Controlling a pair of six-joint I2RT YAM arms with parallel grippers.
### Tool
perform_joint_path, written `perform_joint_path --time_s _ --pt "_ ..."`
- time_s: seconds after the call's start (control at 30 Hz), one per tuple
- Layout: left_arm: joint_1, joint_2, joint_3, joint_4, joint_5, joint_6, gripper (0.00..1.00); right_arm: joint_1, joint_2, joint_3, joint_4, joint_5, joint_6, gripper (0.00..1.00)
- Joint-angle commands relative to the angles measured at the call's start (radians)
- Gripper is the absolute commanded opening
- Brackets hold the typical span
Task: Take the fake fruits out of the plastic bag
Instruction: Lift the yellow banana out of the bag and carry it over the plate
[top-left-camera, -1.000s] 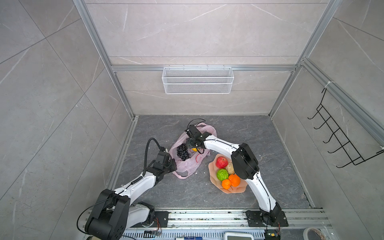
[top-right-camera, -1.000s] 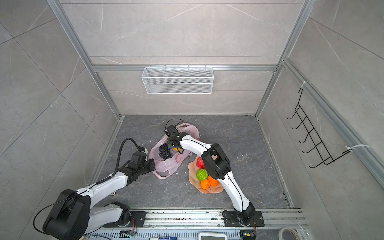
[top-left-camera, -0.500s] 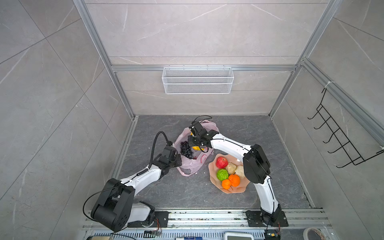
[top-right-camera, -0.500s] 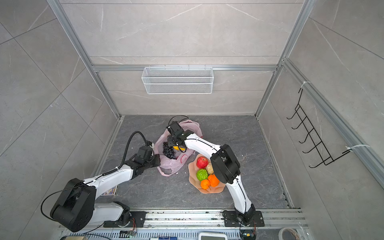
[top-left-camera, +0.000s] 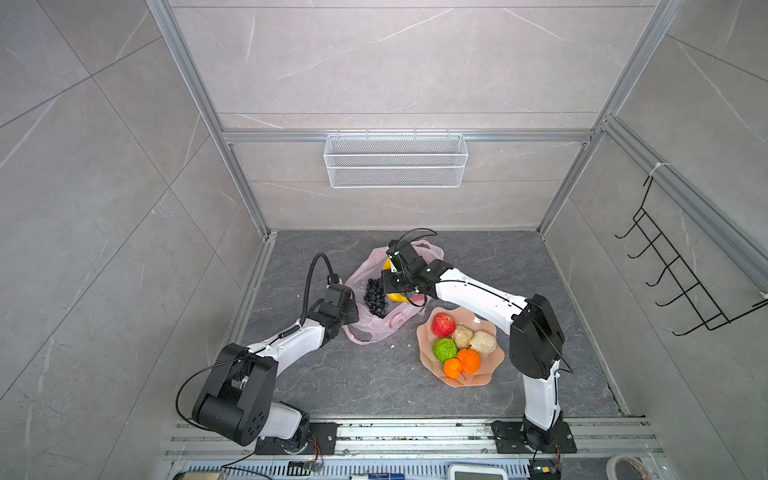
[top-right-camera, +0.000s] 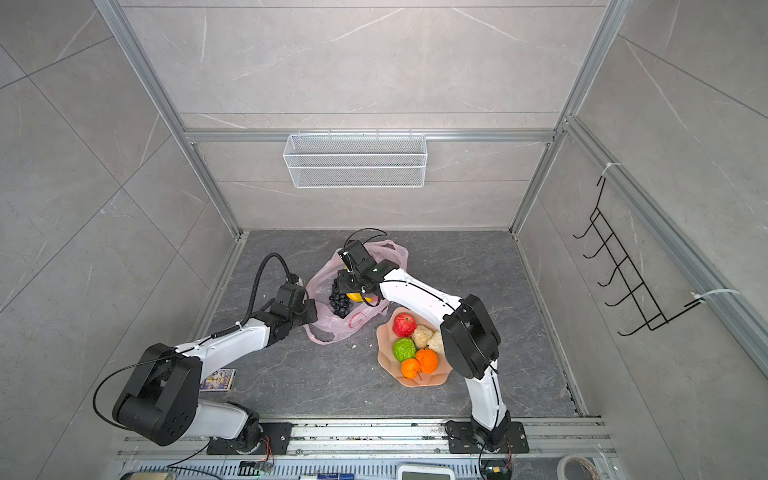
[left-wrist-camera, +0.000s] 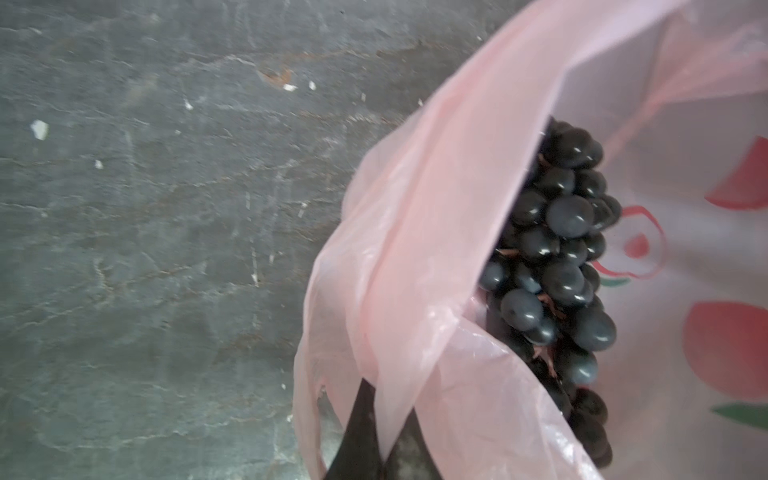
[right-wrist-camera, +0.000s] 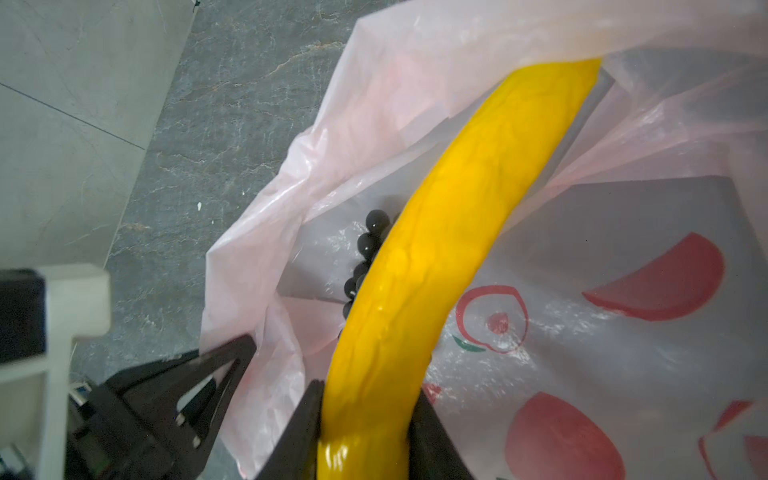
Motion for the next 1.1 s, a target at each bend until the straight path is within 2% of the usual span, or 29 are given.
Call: perform_joint_path --time_s 0.0,0.63,1.07 --pt "0.018 0.005 0.029 -0.005 -0.026 0.020 0.03 0.023 -0.080 -0.046 0.000 -0.017 0.009 0.29" --pt "0.027 -0.007 -0.023 0.069 -0.005 0.047 0.03 0.072 -0.409 -0.362 -0.089 0.013 0.012 0.29" --pt "0.030 0.017 -0.045 0.106 0.012 0.035 0.03 0.169 -0.598 -0.579 -0.172 0.093 0.123 0.28"
